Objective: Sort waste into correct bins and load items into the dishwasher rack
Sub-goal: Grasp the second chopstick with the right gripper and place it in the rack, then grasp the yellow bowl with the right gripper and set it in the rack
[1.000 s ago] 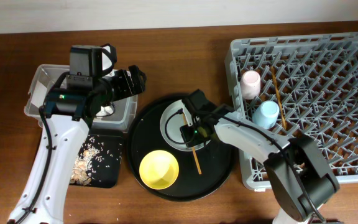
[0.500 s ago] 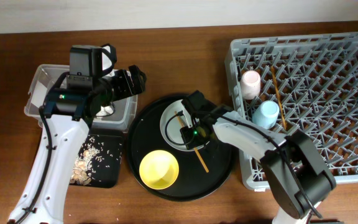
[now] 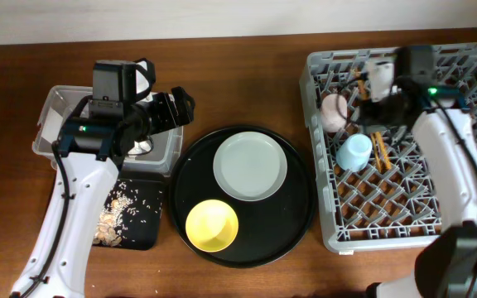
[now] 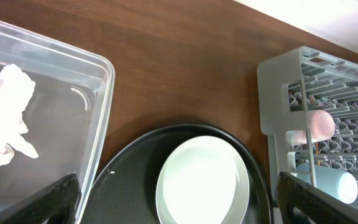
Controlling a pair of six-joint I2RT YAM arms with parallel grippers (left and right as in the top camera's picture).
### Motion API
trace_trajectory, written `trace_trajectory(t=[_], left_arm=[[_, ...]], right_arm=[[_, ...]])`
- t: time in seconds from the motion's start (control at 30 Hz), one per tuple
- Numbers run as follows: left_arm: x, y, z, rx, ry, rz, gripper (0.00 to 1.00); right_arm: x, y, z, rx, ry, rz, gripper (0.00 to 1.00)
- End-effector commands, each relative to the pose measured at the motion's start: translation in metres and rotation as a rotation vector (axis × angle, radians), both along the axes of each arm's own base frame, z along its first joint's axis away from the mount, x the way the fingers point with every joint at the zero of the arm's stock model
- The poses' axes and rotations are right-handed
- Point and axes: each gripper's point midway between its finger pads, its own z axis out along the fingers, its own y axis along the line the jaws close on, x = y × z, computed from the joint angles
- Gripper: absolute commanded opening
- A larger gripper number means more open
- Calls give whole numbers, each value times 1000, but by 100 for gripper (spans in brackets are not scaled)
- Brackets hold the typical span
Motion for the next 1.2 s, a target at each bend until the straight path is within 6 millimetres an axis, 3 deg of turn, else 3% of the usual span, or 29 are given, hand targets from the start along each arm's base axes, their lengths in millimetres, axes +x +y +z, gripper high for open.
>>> trace_trajectory(t=[0.0,0.13,0.17,0.23,0.27,0.3,0.37,0.43,0.47,0.5,0.53,0.67,0.73,0.77,0.83,0.9,1.0,1.1,1.17], left_arm=[[1,0,2,2,-7,-3,99],[1,0,1,2,-5,-3,99],[0,1,1,3,-3,-3,99],[0,1,1,3,-3,-3,99],[0,1,1,3,-3,-3,99],[0,1,1,3,-3,-3,99],[0,1,1,3,-3,-3,99],[0,1,1,3,-3,-3,99],[0,1,1,3,-3,-3,99],[0,1,1,3,-3,-3,99],[0,1,1,3,-3,-3,99],[8,-1,9,-12,-48,1,99],[9,1,9,-3,-51,9,99],[14,3,12,7,-73,22,99],[21,30,15,82,-103,120,99],[25,87,18,158,-111,284,99],[9,162,9,168,-42,462,99],[-15,208,-3,173,45,579,99],[-24,224,-7,172,70,623,99]], right_arm=[[9,-19,-17,10,14,-16,4],[17,-31,-41,11,45,-42,6],[18,-31,-44,11,47,-42,15],[19,-31,-44,11,47,-42,41],[19,-31,-43,11,45,-42,43],[19,-31,-42,13,43,-47,56],[18,-28,-33,52,26,-99,66],[7,21,8,343,22,-61,71],[1,37,20,430,31,-34,71],[-17,71,42,609,68,42,71],[-29,86,50,668,97,76,71],[-87,164,49,673,298,296,71],[-116,220,47,643,363,470,71],[-126,237,46,626,377,524,71],[-142,265,42,577,394,583,71],[-167,304,28,440,393,644,72],[-192,338,11,268,340,696,74],[-208,371,-3,155,248,765,74],[-218,396,-15,132,210,818,69]])
